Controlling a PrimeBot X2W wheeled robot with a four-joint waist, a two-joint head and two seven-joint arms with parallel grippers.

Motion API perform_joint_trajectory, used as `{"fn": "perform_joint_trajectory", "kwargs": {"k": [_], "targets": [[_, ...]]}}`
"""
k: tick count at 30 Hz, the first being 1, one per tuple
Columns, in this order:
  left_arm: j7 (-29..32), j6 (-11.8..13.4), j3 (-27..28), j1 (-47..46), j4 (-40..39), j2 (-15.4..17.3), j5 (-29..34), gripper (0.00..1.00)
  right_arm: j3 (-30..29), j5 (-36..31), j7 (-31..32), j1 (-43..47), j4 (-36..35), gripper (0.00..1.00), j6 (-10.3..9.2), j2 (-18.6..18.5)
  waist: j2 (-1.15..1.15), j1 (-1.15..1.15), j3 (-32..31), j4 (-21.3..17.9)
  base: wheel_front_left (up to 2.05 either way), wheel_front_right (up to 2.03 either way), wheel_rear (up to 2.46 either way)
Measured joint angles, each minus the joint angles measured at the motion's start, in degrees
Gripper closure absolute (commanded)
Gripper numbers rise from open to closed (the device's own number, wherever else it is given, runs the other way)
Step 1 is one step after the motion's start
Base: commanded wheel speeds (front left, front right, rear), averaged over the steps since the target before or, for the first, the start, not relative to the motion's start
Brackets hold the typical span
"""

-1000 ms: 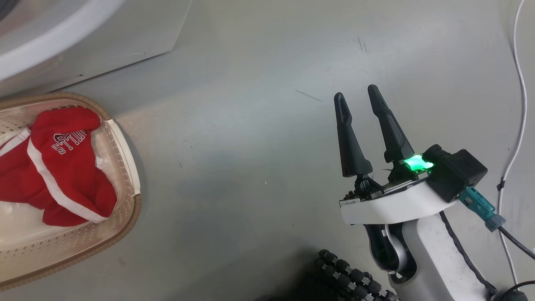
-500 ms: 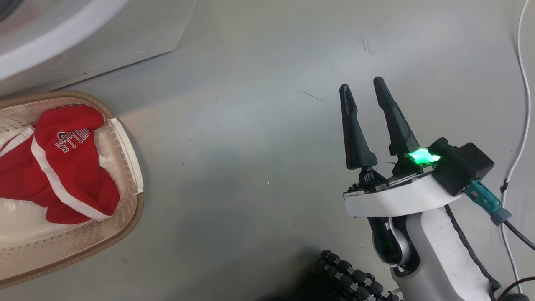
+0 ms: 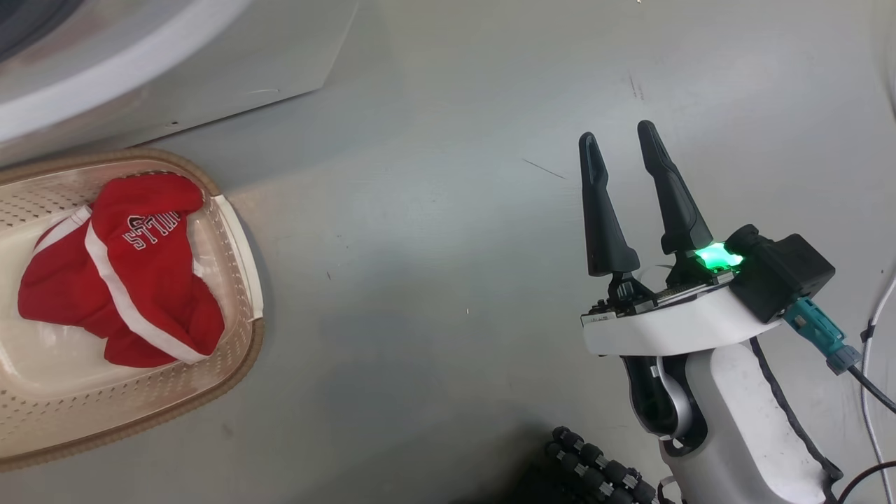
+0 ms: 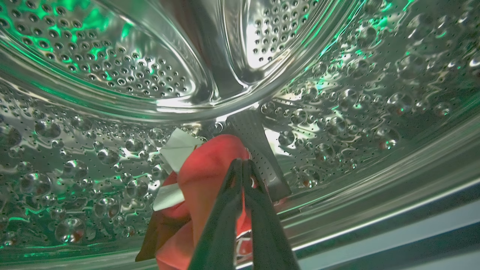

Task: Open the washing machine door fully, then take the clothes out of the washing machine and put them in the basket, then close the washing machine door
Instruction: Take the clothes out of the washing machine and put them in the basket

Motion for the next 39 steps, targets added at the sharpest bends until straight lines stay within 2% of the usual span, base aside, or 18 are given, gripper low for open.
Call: {"fn": "perform_joint_trajectory", "kwargs": {"k": [10, 28, 39], "targets": [[-8.72, 1.36, 2.3, 4.62, -2.72, -3.26, -0.82, 1.0, -0.86, -1.13, 0.0, -0.12, 0.78, 0.0, 0.0, 0.0, 0.0, 0.0, -1.69, 1.4, 0.0, 0.0, 0.0], [-26.17, 3.92, 4.28, 19.38, -9.99, -12.09, -3.02, 1.0, -4.2, -6.46, 0.0, 0.63, 2.7, 0.0, 0.09, -0.1, 0.0, 0.0, -6.89, 6.56, 0.0, 0.0, 0.0], [-37.06, 5.04, 4.83, 27.71, -14.91, -16.39, -2.94, 1.0, -5.58, -8.8, 0.0, 2.52, 4.5, 0.0, 1.08, -0.13, 0.0, 0.0, -11.97, 9.76, 0.0, 0.0, 0.0]]}}
